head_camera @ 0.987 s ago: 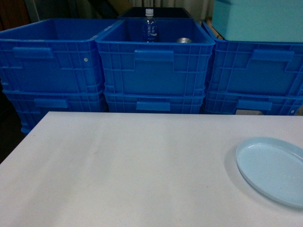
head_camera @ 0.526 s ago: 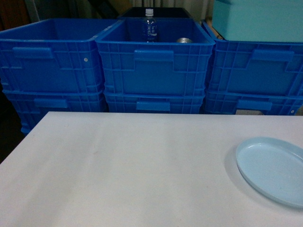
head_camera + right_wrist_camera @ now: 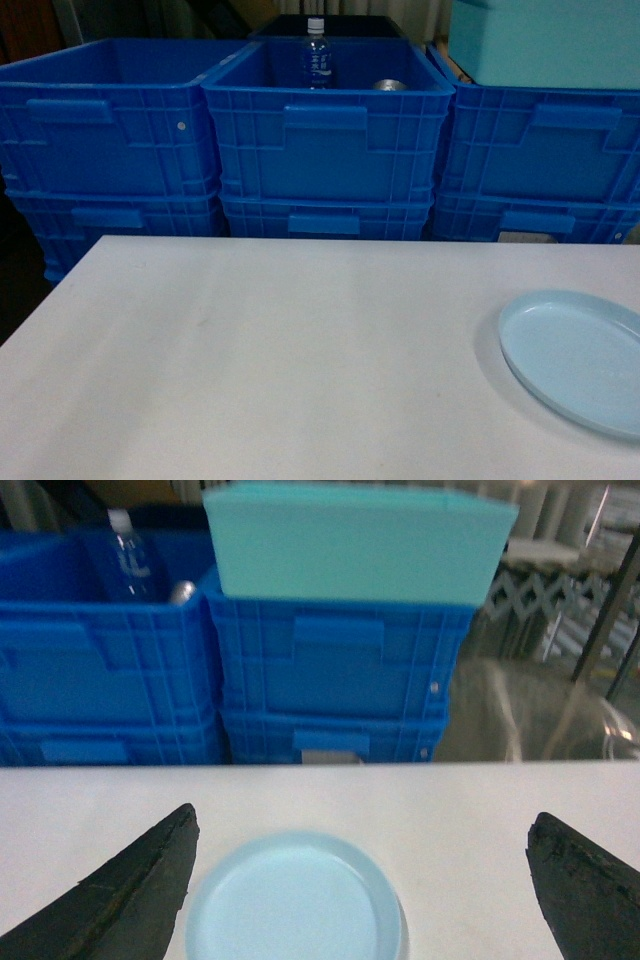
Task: Place blue tray on left shelf second layer neatly
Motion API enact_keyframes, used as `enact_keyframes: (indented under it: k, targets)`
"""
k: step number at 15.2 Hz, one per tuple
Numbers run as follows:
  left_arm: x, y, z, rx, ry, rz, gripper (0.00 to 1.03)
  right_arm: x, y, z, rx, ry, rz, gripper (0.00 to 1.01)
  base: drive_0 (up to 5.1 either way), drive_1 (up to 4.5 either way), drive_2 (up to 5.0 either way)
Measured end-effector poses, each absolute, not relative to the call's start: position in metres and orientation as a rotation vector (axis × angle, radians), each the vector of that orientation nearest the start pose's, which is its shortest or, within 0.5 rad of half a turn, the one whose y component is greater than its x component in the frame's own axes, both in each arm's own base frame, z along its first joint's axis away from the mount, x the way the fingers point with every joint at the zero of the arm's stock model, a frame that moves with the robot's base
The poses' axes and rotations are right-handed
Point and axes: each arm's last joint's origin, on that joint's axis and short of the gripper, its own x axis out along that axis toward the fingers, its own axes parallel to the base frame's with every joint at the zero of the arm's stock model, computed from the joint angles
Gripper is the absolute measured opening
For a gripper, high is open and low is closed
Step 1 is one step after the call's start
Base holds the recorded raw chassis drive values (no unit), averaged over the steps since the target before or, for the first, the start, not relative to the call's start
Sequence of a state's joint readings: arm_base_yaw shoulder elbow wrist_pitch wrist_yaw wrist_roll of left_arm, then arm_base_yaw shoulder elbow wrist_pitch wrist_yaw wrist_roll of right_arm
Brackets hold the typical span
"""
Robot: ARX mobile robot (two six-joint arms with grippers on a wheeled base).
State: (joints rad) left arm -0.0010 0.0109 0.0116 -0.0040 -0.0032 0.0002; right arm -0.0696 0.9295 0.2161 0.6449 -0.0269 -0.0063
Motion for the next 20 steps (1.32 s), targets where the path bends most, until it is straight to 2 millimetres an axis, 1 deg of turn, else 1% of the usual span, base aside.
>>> enact_keyframes:
  k: [1, 2, 5, 7, 8, 10, 13, 15, 17, 20]
  targets:
    - [0.098, 0.0, 0.166, 0.001, 0.003, -0.001, 0.98, 0.192, -0.015, 0.189, 0.006, 0.113, -0.055, 0.98, 0.0, 0.0, 0.0]
    - [0.098, 0.0, 0.166, 0.001, 0.003, 0.002, 0.98, 0.206, -0.017, 0.18, 0.011, 0.186, -0.056, 0.98, 0.0, 0.0, 0.0]
    - [0.098, 0.0, 0.166, 0.0, 0.002, 0.001, 0.98, 0.245, -0.025, 0.169, 0.006, 0.268, -0.068, 0.98, 0.0, 0.0, 0.0]
    - [0.098, 0.0, 0.166, 0.0, 0.002, 0.0, 0.98, 0.268, -0.03, 0.16, -0.031, 0.317, -0.082, 0.98, 0.0, 0.0, 0.0]
    - [0.098, 0.0, 0.166, 0.0, 0.002, 0.0, 0.98, 0.281, -0.033, 0.154, -0.028, 0.349, -0.086, 0.98, 0.0, 0.0, 0.0]
    - [0.098, 0.0, 0.166, 0.0, 0.002, 0.0, 0.98, 0.302, -0.038, 0.141, -0.02, 0.396, -0.093, 0.98, 0.0, 0.0, 0.0]
    - [0.098, 0.0, 0.166, 0.0, 0.002, 0.0, 0.98, 0.323, -0.047, 0.125, -0.006, 0.454, -0.098, 0.98, 0.0, 0.0, 0.0]
    - [0.098, 0.0, 0.166, 0.001, 0.002, 0.0, 0.98, 0.335, -0.057, 0.108, 0.003, 0.493, -0.116, 0.98, 0.0, 0.0, 0.0]
    - [0.098, 0.0, 0.166, 0.001, 0.002, 0.0, 0.98, 0.341, -0.062, 0.096, 0.02, 0.532, -0.122, 0.98, 0.0, 0.0, 0.0]
    - [0.098, 0.0, 0.166, 0.0, 0.002, 0.0, 0.98, 0.342, -0.061, 0.081, 0.041, 0.575, -0.115, 0.98, 0.0, 0.0, 0.0]
